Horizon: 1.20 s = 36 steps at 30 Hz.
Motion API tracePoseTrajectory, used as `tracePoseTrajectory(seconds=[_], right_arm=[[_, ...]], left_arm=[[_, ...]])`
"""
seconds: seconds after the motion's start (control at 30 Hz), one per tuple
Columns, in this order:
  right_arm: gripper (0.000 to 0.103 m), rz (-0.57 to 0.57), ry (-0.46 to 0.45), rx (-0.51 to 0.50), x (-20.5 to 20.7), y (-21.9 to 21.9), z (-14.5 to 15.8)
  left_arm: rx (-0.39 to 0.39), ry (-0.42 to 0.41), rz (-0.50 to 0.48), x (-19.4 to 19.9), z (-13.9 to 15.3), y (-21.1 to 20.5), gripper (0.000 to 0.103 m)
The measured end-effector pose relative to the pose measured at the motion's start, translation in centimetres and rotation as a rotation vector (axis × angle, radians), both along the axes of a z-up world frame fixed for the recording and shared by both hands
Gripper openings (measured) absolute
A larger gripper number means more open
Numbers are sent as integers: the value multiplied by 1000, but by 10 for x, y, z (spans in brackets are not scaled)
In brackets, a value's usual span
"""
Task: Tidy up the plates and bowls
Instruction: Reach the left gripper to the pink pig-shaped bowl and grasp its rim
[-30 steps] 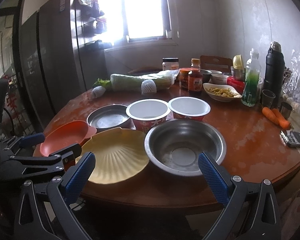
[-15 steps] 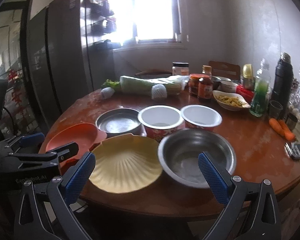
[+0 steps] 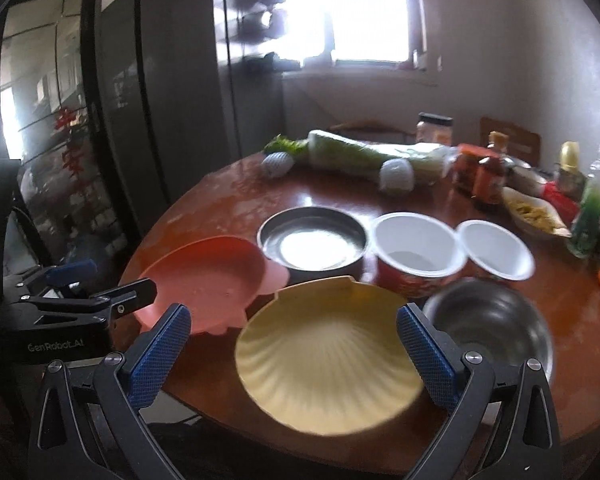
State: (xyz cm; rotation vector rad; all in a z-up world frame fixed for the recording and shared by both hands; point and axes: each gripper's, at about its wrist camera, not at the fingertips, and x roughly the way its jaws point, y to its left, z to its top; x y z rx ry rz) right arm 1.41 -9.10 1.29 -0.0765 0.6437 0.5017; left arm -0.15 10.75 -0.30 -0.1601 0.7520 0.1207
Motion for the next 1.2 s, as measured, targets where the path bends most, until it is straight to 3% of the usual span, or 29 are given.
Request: tracePoseTrajectory(seconds=[0.63, 0.8, 0.97, 1.2], right_arm=[[102, 116, 92, -130, 66, 58, -30], [93, 129, 124, -110, 77, 60, -39], [73, 169, 146, -125, 83, 66, -44], [58, 193, 160, -147, 86, 74, -51]], left_arm=[[-75, 120, 21, 21, -43, 28, 101], [-66, 122, 12, 22, -45, 25, 98], [-81, 125, 7, 25, -48, 26, 92], [-88, 125, 1, 28, -49, 23, 81]])
